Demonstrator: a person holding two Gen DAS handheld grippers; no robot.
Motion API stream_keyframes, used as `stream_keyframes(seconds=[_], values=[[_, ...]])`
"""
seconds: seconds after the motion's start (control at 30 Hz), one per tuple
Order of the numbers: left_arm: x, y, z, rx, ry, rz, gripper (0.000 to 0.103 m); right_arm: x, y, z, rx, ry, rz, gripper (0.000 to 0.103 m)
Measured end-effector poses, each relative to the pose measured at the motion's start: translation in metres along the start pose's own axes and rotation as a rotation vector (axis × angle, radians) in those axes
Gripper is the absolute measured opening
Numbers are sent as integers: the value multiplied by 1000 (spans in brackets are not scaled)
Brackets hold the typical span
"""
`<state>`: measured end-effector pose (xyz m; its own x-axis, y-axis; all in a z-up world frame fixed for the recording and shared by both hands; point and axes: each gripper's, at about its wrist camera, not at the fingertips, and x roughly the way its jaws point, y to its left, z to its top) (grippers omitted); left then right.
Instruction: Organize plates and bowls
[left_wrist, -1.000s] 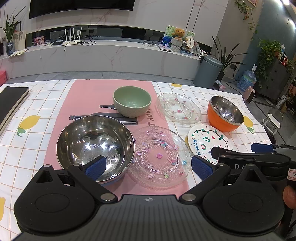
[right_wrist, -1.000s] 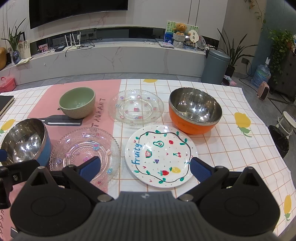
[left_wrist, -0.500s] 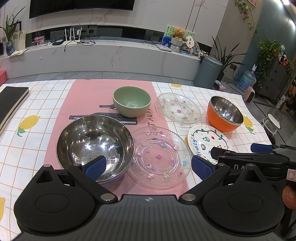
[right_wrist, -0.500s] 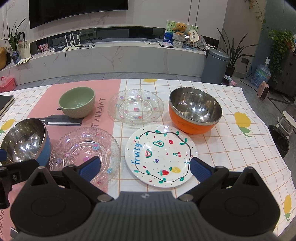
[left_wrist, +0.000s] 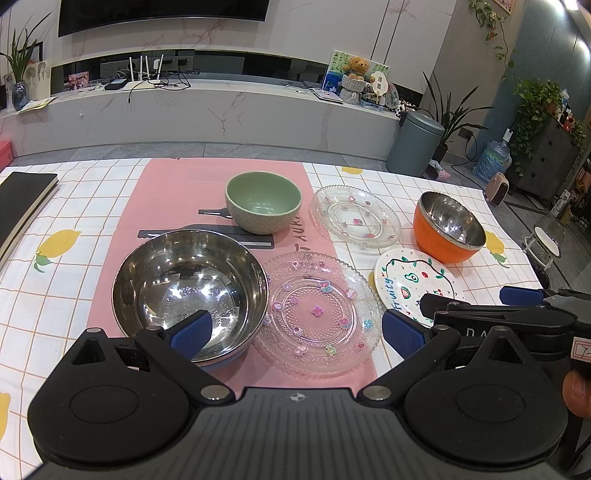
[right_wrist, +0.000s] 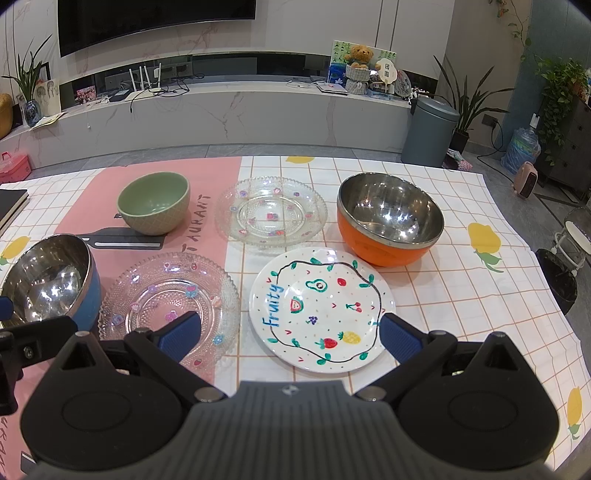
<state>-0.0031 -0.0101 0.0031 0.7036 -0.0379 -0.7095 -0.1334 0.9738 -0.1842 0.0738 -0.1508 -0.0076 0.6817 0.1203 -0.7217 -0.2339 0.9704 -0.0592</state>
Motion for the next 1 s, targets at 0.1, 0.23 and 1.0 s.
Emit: stream_keyframes(seconds=[0.1, 0.23, 1.0], values=[[0, 0, 0, 0, 1, 0, 103, 0, 0, 0, 0, 1, 0, 101], [-1, 0, 0, 1, 0, -1, 103, 0, 0, 0, 0, 1, 1, 101], [-22, 97, 54, -217, -116, 168, 103, 22, 12, 9, 72, 148, 352, 81]])
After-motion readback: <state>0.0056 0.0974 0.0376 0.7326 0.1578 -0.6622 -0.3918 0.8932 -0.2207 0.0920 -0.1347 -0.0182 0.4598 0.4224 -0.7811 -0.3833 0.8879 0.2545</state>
